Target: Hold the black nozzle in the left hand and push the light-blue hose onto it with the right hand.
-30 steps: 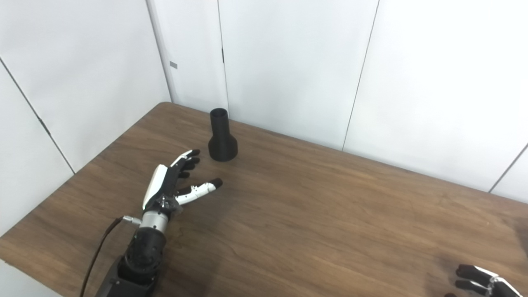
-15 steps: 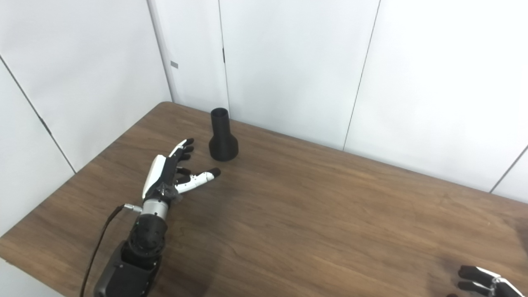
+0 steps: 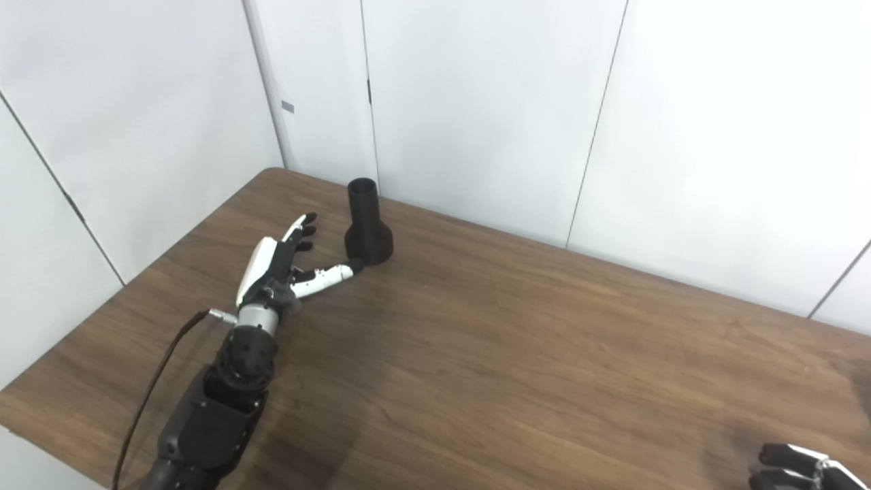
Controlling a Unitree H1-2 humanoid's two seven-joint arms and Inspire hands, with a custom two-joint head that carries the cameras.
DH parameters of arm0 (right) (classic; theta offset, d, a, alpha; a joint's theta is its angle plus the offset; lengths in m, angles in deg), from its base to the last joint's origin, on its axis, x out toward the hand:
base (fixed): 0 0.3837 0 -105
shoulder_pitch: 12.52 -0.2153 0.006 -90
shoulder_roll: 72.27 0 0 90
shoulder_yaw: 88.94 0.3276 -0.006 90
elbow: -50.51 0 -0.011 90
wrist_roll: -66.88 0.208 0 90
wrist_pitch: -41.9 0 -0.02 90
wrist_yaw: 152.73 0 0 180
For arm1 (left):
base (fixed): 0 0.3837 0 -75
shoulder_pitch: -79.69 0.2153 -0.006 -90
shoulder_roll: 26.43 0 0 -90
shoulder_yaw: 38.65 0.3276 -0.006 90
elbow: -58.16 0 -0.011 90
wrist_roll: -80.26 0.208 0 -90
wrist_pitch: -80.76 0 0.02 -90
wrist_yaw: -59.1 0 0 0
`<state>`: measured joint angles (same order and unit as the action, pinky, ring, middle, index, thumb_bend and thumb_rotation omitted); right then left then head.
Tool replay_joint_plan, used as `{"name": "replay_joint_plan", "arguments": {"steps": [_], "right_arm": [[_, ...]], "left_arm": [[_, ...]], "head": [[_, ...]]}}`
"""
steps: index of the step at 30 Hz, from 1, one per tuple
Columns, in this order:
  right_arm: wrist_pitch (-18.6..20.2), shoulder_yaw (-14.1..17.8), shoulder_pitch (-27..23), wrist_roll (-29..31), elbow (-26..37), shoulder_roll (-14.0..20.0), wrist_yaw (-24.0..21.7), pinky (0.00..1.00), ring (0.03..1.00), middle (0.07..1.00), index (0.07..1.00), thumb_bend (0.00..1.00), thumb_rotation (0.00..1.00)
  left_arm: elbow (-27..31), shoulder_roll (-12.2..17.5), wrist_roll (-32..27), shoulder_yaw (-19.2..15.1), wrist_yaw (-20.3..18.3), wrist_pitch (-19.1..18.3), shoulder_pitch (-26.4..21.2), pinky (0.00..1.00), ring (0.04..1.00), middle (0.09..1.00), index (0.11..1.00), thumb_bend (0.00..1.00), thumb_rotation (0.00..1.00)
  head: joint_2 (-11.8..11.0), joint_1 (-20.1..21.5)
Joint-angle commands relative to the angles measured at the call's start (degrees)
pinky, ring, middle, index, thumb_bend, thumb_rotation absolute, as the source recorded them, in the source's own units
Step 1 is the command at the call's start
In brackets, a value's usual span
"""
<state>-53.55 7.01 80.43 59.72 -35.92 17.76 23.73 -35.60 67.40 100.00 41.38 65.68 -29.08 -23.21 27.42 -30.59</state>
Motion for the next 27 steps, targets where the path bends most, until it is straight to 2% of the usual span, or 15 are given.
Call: {"name": "replay_joint_plan", "arguments": {"steps": [1, 7, 9, 10, 12, 13, 15, 16, 20, 24, 27], "right_arm": [[1.5, 1.3, 1.3, -1.5, -0.5, 1.6, 1.3, 0.47, 0.59, 0.635, 0.603, 0.27, 0.4], [2.5, 1.6, 1.9, -0.4, 0.3, 1.3, 1.0, 0.48, 0.605, 0.647, 0.607, 0.27, 0.39], [2.8, 1.6, 2.0, -0.5, 0.5, 1.3, 0.9, 0.47, 0.6, 0.643, 0.608, 0.28, 0.4], [2.9, 1.6, 2.1, -0.4, 0.7, 1.4, 0.7, 0.46, 0.599, 0.642, 0.609, 0.29, 0.4], [3.1, 1.6, 2.4, -0.5, 1.0, 1.5, 0.6, 0.44, 0.587, 0.642, 0.612, 0.29, 0.4], [3.0, 1.6, 2.5, -0.5, 1.1, 1.5, 0.6, 0.44, 0.586, 0.643, 0.613, 0.29, 0.4], [2.9, 1.6, 2.7, -0.5, 1.3, 1.4, 0.7, 0.45, 0.596, 0.648, 0.613, 0.29, 0.41], [3.1, 1.6, 2.8, -0.6, 1.6, 1.3, 0.7, 0.45, 0.595, 0.647, 0.614, 0.3, 0.41], [3.3, 1.6, 3.2, -0.6, 2.2, 1.3, 0.6, 0.44, 0.589, 0.644, 0.616, 0.31, 0.44], [3.8, 1.6, 3.6, -0.7, 2.6, 1.3, 0.5, 0.45, 0.602, 0.65, 0.623, 0.31, 0.44], [4.2, 1.6, 3.8, -0.4, 3.2, 1.1, 0.5, 0.45, 0.611, 0.661, 0.631, 0.31, 0.43]], "left_arm": [[-1.2, 1.3, -0.3, 0.4, -1.0, -1.9, -1.1, 0.77, 0.862, 0.913, 0.962, 1.0, 0.48], [-3.0, 2.6, 0.1, 1.8, -2.8, -6.1, -2.8, 0.73, 0.854, 0.914, 0.964, 1.0, 0.42], [-3.8, 2.7, 0.7, 1.8, -3.5, -6.9, -3.5, 0.57, 0.725, 0.796, 0.955, 1.0, 0.39], [-4.5, 2.9, 1.7, 1.9, -3.9, -7.0, -4.0, 0.52, 0.686, 0.76, 0.953, 1.0, 0.39], [-4.6, 2.6, 3.7, 1.5, -5.0, -7.1, -4.5, 0.34, 0.473, 0.57, 0.944, 1.0, 0.38], [-4.6, 2.2, 5.0, 0.9, -5.9, -7.1, -4.8, 0.29, 0.406, 0.511, 0.941, 1.0, 0.37], [-5.0, 1.7, 7.1, 0.0, -7.7, -7.1, -5.5, 0.32, 0.459, 0.576, 0.938, 1.0, 0.35], [-5.3, 1.7, 7.8, -0.2, -8.4, -7.1, -5.7, 0.31, 0.439, 0.561, 0.938, 1.0, 0.34], [-6.1, 1.4, 11.1, -0.4, -10.7, -7.1, -6.5, 0.34, 0.491, 0.627, 0.943, 1.0, 0.33], [-7.3, 0.7, 13.6, -1.0, -13.1, -7.1, -7.4, 0.48, 0.679, 0.769, 0.943, 1.0, 0.32], [-8.8, 0.7, 14.7, -1.0, -13.5, -7.1, -8.1, 0.52, 0.72, 0.806, 0.942, 1.0, 0.31]], "head": [[0.0, 0.0], [0.4, 0.6], [0.4, 0.5], [0.5, 0.6], [0.6, 0.8], [0.5, 0.9], [0.6, 1.0], [0.7, 1.2], [0.7, 1.5], [0.8, 1.7], [0.8, 1.9]]}}
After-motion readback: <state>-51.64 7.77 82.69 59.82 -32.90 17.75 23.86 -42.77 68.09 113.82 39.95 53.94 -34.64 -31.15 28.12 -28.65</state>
